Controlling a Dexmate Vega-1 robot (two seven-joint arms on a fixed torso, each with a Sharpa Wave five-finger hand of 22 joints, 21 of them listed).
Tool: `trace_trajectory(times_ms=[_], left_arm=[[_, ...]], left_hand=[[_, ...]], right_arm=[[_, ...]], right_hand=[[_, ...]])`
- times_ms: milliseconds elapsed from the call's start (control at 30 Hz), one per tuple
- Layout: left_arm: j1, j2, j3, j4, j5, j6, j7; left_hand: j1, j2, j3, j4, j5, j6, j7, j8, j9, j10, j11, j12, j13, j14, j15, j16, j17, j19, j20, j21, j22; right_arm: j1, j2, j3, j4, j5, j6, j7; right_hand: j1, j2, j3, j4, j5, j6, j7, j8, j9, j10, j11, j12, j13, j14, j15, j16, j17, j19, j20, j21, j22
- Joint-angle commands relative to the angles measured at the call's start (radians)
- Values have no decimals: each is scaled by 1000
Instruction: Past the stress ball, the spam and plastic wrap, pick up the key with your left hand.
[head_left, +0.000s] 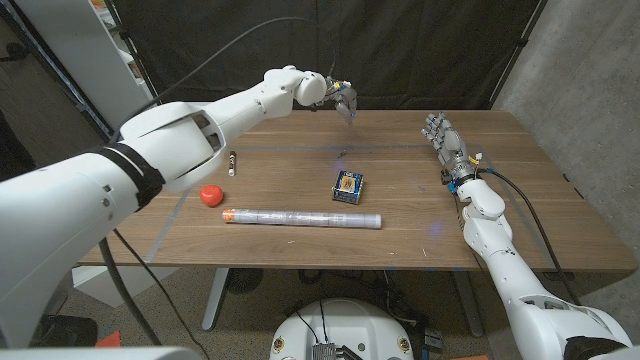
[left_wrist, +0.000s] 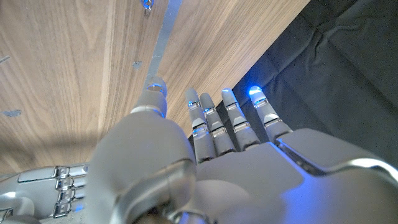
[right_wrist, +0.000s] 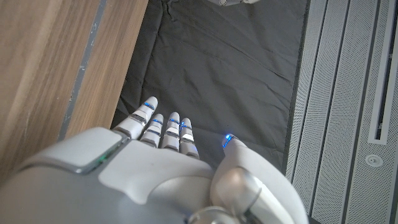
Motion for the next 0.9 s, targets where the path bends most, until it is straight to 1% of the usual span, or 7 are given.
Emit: trace_trajectory(times_ms=[33, 67, 167, 467, 567, 767, 900], left_arm=[[4, -1, 44, 5, 25, 3, 48], [10, 6, 49, -9, 37, 10, 68], [13, 4, 47, -6, 37, 10, 75], [1, -36, 71, 80, 33, -23, 94], [-4, -50, 80, 113, 28, -33, 101], [-15, -72, 103, 163, 26, -50, 118], [-25, -95, 116, 215, 15, -64, 134]], left_hand=[[5, -12, -8, 2, 5, 17, 3, -5, 1, 15, 3, 13, 7, 15, -88, 1, 2, 1, 3, 9, 1], [3, -15, -11, 3, 5, 21, 6, -5, 1, 17, 4, 15, 8, 20, -86, 2, 2, 1, 5, 9, 1], [9, -23, -15, 2, 10, 42, 2, -3, 2, 30, -1, 23, 12, 35, -91, 1, -1, 6, 2, 15, 1], [30, -25, -19, -2, 18, 53, -3, -8, 2, 34, -7, 30, 18, 41, -95, -3, -1, 8, 1, 22, 1], [35, -24, -21, 0, 21, 60, 1, -9, 3, 38, -5, 35, 22, 45, -95, -5, 0, 7, 1, 25, 1], [58, -19, -21, -5, 27, 69, -4, -11, 4, 43, -7, 40, 26, 50, -97, -3, 3, 11, -2, 30, 0], [68, -16, -23, -5, 29, 70, -9, -14, 4, 41, -9, 42, 30, 49, -100, -3, 7, 12, -6, 33, 0]], right_arm=[[0, 1, 4, 6, -4, -4, 2], [1, 0, 5, 6, -5, -6, 2], [2, 0, 6, 8, -6, -9, 2], [8, -1, 9, 23, -9, -11, 7], [14, 0, 9, 32, -9, -10, 10], [24, 3, 8, 48, -13, -10, 16], [29, 3, 10, 56, -15, -9, 18]], right_hand=[[-10, 0, 5, 0, -3, 13, 1, -2, 6, 11, -3, -3, 6, 9, 2, 0, 2, 6, -24, 4, 5], [-11, 0, 5, 0, -3, 16, 2, -1, 6, 12, -2, -3, 6, 10, 3, 0, 2, 6, -24, 4, 5], [-12, 0, 5, 0, -3, 23, 4, 1, 6, 17, 2, -1, 6, 13, 4, 1, 2, 5, -23, 4, 5], [-13, -2, 5, 0, -3, 28, 5, 2, 6, 32, 5, 3, 6, 15, 7, 1, 2, 5, -23, 3, 5], [-13, -3, 5, -1, -3, 29, 5, 2, 5, 33, 4, 3, 6, 16, 7, 1, 2, 5, -22, 3, 5], [-13, -4, 5, -2, -3, 29, 6, 1, 5, 35, 5, 3, 6, 16, 6, 0, 2, 5, -22, 3, 5], [-13, -5, 5, -2, -3, 30, 6, 1, 5, 35, 5, 2, 6, 16, 7, 0, 2, 5, -22, 3, 5]])
